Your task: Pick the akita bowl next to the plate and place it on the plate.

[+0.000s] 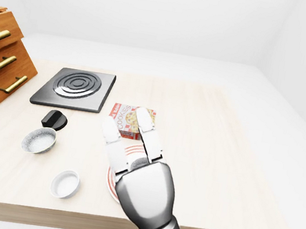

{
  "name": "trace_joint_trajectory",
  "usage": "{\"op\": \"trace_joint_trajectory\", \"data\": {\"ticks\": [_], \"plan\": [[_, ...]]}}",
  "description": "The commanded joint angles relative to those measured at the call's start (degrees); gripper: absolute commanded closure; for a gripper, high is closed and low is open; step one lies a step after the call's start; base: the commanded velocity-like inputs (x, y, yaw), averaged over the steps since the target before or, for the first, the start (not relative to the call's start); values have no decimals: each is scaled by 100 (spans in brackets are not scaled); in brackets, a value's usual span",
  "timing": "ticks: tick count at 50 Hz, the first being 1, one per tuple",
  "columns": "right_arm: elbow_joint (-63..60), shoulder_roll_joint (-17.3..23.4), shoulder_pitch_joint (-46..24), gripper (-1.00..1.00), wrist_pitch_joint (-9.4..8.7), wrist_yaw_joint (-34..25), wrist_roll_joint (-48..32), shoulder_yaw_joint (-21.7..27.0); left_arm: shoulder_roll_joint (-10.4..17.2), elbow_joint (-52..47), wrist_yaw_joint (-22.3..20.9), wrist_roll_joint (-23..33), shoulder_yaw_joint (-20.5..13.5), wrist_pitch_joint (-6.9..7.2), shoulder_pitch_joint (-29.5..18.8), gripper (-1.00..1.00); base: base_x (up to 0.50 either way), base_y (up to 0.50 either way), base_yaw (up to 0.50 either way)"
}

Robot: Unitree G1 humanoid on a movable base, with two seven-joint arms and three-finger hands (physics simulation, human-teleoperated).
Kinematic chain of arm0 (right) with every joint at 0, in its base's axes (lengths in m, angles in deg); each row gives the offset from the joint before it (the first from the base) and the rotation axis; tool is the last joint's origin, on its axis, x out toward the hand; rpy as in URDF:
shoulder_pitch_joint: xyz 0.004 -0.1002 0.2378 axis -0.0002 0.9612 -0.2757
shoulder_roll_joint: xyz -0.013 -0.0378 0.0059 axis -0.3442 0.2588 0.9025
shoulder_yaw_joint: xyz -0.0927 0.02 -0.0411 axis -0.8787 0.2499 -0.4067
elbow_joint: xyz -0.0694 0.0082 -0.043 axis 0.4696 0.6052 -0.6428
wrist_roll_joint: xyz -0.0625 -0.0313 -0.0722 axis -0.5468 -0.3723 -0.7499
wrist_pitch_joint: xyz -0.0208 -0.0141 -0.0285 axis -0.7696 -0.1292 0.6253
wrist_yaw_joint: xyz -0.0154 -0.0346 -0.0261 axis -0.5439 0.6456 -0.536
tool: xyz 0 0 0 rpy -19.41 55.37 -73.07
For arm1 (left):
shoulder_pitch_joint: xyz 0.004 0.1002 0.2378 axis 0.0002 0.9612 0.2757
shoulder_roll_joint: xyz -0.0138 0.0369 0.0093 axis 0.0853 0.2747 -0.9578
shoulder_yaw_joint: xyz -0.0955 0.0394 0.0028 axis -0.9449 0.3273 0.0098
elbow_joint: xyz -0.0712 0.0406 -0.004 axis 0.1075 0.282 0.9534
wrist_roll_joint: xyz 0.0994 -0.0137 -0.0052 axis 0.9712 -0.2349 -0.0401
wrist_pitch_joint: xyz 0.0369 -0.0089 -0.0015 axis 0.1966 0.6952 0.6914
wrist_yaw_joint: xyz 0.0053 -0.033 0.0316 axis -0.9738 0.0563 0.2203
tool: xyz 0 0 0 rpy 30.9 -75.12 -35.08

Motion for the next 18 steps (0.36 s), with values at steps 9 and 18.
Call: {"op": "trace_joint_trajectory", "data": {"ticks": [9,18], "plan": [[-1036,-226,-27,-100,0,-760,104,14,1,-4,7,4,-4,0,0,-100,0,0,0],[-1452,-432,-292,-100,0,-1471,313,128,4,5,1,-3,-10,0,8,-100,0,0,0]]}}
